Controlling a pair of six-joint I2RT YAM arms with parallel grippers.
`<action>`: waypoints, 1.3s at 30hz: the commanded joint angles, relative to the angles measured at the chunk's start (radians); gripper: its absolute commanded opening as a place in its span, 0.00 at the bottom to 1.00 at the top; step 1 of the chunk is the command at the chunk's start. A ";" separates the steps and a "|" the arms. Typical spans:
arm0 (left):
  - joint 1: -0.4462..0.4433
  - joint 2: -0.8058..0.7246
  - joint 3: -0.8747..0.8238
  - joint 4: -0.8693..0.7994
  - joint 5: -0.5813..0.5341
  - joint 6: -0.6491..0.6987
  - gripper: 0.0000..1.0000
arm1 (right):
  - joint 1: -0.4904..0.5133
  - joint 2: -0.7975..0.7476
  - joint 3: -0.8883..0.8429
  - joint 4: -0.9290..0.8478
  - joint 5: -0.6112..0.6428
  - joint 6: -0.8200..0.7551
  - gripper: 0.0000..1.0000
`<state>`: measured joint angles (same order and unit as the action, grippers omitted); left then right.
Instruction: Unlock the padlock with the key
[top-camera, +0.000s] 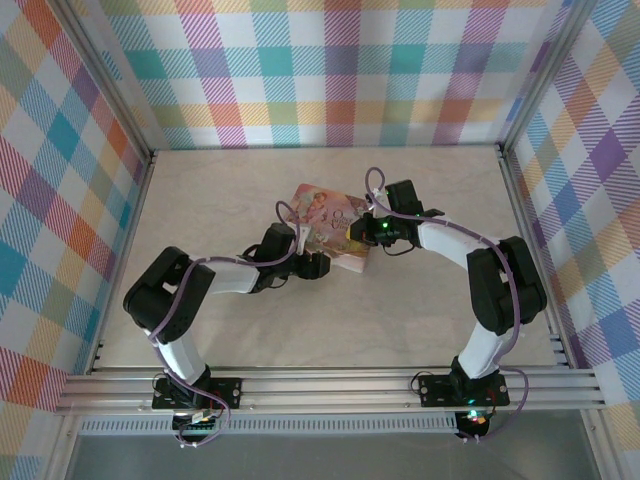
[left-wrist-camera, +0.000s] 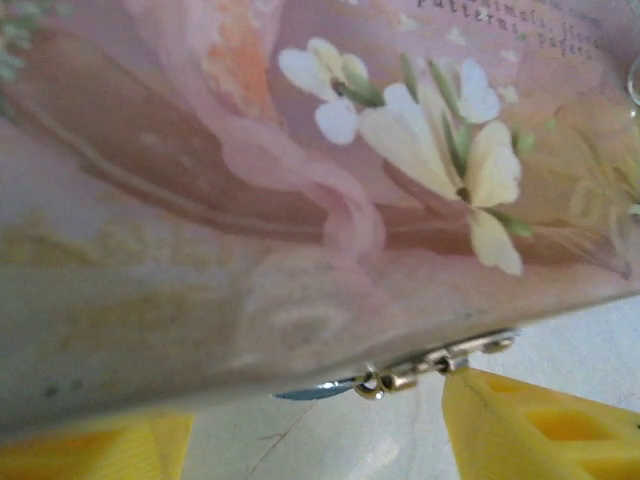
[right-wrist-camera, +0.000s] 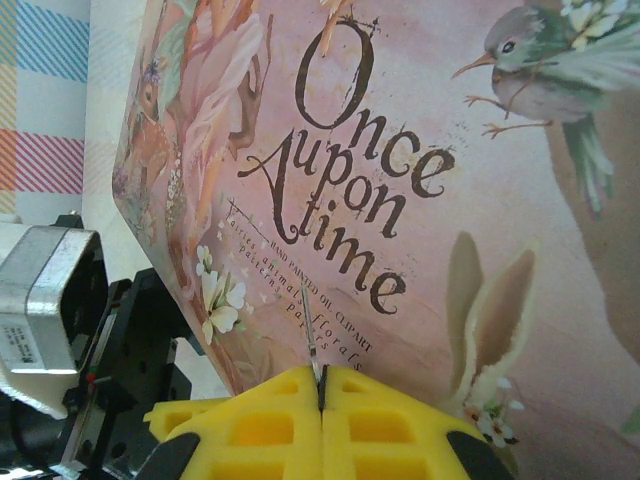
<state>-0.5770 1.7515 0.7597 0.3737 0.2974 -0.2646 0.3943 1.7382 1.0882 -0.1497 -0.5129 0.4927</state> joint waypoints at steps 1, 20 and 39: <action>-0.008 0.024 0.013 0.053 -0.001 0.019 0.63 | 0.009 0.028 -0.034 -0.062 0.049 -0.005 0.00; -0.027 0.036 0.039 0.067 -0.001 0.005 0.44 | 0.015 0.027 -0.033 -0.062 0.044 -0.003 0.00; -0.038 0.024 0.048 0.059 -0.041 -0.025 0.35 | 0.023 0.024 -0.030 -0.060 0.045 -0.002 0.00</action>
<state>-0.6037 1.7939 0.7700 0.4145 0.2661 -0.2768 0.4084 1.7382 1.0882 -0.1463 -0.5095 0.4927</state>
